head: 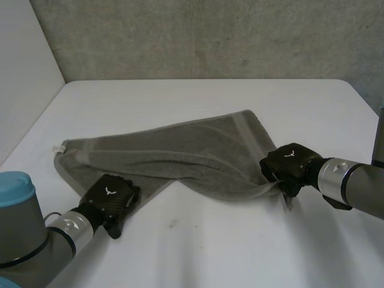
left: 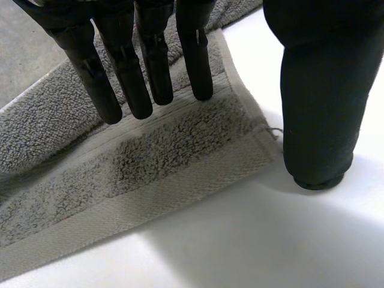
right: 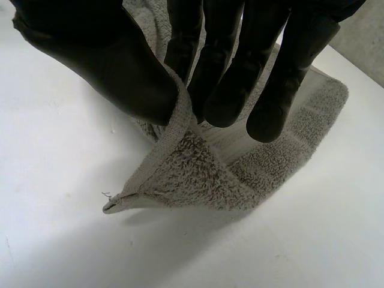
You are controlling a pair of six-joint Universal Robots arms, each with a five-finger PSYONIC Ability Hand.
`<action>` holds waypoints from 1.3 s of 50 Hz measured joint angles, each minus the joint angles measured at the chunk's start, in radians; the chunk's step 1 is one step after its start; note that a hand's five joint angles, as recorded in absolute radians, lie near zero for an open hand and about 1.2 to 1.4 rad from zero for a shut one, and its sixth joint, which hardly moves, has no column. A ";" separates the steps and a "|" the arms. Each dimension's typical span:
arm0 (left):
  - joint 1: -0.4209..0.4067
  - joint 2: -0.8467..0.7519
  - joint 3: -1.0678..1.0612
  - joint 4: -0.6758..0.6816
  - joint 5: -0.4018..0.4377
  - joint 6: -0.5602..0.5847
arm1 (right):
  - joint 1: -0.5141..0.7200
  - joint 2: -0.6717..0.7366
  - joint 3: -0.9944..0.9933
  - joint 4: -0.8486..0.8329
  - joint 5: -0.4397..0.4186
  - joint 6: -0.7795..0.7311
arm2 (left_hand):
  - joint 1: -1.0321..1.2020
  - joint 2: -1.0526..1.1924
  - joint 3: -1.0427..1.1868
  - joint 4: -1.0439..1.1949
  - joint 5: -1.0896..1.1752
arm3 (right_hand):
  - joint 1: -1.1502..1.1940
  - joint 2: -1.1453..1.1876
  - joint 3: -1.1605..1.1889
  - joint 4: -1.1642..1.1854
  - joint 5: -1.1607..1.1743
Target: Fold the towel.
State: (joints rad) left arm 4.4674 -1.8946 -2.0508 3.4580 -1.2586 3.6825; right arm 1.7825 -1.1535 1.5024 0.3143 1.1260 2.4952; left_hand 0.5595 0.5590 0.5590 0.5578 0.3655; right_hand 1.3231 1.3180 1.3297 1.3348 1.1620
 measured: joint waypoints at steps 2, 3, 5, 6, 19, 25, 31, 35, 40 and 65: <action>0.000 -0.008 0.008 0.006 -0.002 0.001 | 0.000 0.000 0.002 -0.001 0.000 -0.001 | 0.026 0.027 0.026 0.027 0.012 | 0.000 0.000 0.000 0.000 0.000; 0.001 -0.012 0.012 0.010 -0.003 0.001 | 0.000 0.000 0.002 -0.001 0.000 -0.002 | 0.034 0.033 0.033 0.035 0.017 | 0.000 0.000 0.000 0.000 0.000; 0.001 -0.017 0.018 0.016 -0.004 0.001 | 0.000 0.000 0.004 -0.003 0.000 -0.004 | 0.040 0.040 0.040 0.041 0.040 | 0.000 0.000 0.000 0.000 0.000; 0.001 -0.019 0.021 0.017 -0.004 0.001 | 0.000 0.000 0.005 -0.003 0.000 -0.005 | 0.042 0.042 0.042 0.043 0.057 | 0.000 0.000 0.000 0.000 0.000; 0.001 -0.035 0.090 0.026 -0.034 0.001 | 0.000 0.000 0.012 -0.008 0.000 -0.013 | 0.129 0.130 0.130 0.131 0.147 | 0.000 0.000 0.000 0.000 0.000; 0.000 -0.054 0.119 0.025 -0.041 0.001 | 0.000 0.003 0.013 -0.008 0.000 -0.013 | 0.215 0.214 0.214 0.215 0.230 | 0.000 0.000 0.000 0.000 0.000; -0.001 -0.068 0.128 0.020 -0.043 0.001 | 0.000 0.006 0.013 -0.007 0.000 -0.013 | 0.336 0.339 0.337 0.340 0.353 | 0.000 0.000 0.000 0.000 0.000; -0.002 -0.064 0.123 0.017 -0.042 0.002 | 0.000 0.006 0.013 -0.007 0.000 -0.014 | 0.374 0.377 0.377 0.380 0.394 | 0.000 0.000 0.000 0.000 0.000; -0.006 -0.057 0.115 0.014 -0.038 0.002 | 0.000 0.007 0.013 -0.008 0.001 -0.014 | 0.482 0.486 0.486 0.488 0.503 | 0.000 0.000 0.000 0.000 0.000; 0.094 0.422 0.155 -0.025 -0.033 -0.011 | -0.209 -0.251 -0.152 0.119 -0.010 -0.003 | 0.622 0.656 0.655 0.659 0.654 | 0.000 0.000 0.000 0.000 0.000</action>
State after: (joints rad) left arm 4.5612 -1.4726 -1.8957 3.4328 -1.2917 3.6713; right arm 1.5734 -1.4046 1.3501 0.4334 1.1155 2.4922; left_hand 1.1813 1.2153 1.2141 1.2168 1.0191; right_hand 1.3230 1.3180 1.3297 1.3348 1.1620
